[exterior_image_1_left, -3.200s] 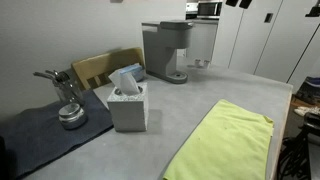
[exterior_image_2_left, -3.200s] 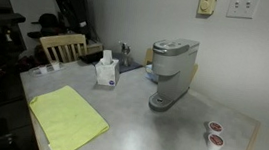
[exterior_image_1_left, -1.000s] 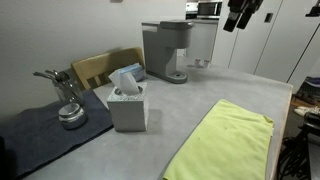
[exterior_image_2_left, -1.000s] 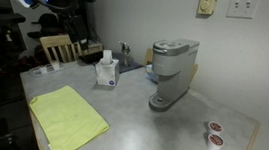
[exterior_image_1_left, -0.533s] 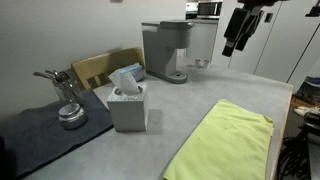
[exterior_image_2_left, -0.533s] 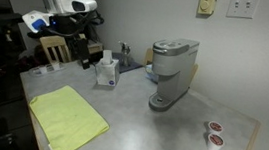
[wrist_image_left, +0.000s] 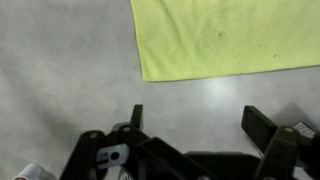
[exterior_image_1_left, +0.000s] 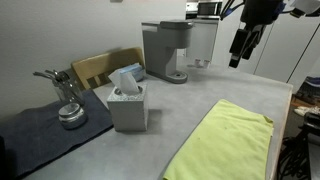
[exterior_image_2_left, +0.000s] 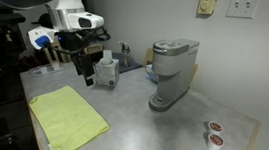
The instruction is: Fold the yellow towel in half
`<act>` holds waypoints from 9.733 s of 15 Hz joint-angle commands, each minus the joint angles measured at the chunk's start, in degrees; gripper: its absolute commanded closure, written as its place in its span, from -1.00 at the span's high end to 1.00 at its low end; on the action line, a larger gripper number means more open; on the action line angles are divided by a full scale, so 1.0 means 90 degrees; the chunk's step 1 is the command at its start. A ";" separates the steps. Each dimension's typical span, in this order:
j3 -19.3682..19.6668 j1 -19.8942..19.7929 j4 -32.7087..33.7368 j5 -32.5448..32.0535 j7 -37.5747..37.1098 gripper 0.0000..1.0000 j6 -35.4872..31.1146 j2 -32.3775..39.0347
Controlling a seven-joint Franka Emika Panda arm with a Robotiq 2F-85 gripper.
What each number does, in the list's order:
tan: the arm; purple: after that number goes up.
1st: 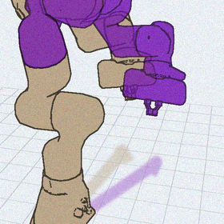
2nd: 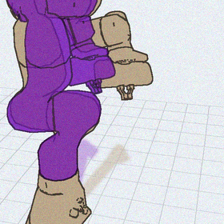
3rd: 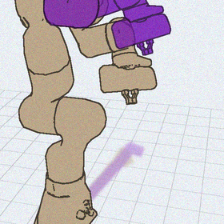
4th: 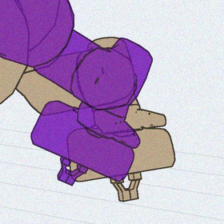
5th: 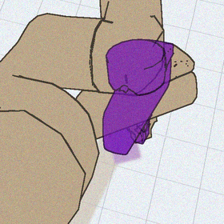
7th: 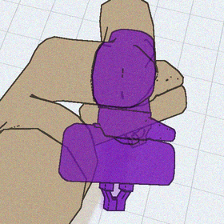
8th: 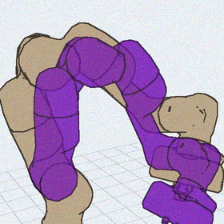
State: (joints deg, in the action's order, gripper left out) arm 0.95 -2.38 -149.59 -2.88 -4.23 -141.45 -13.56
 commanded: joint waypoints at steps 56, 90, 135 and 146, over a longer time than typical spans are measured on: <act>0.1269 -0.0499 -0.0267 0.3218 0.4559 1.00 -0.0227 0.1680; 0.0279 -0.1396 0.0445 0.2852 0.5568 1.00 -0.0275 0.3247; -0.0176 -0.1531 0.0792 0.3005 0.5690 -0.30 -0.0063 0.3688; -0.0141 -0.1525 0.0706 0.3006 0.5522 -0.98 -0.0115 0.3549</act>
State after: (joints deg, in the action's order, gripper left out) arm -0.11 -15.59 -143.44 23.53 46.02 -142.41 18.62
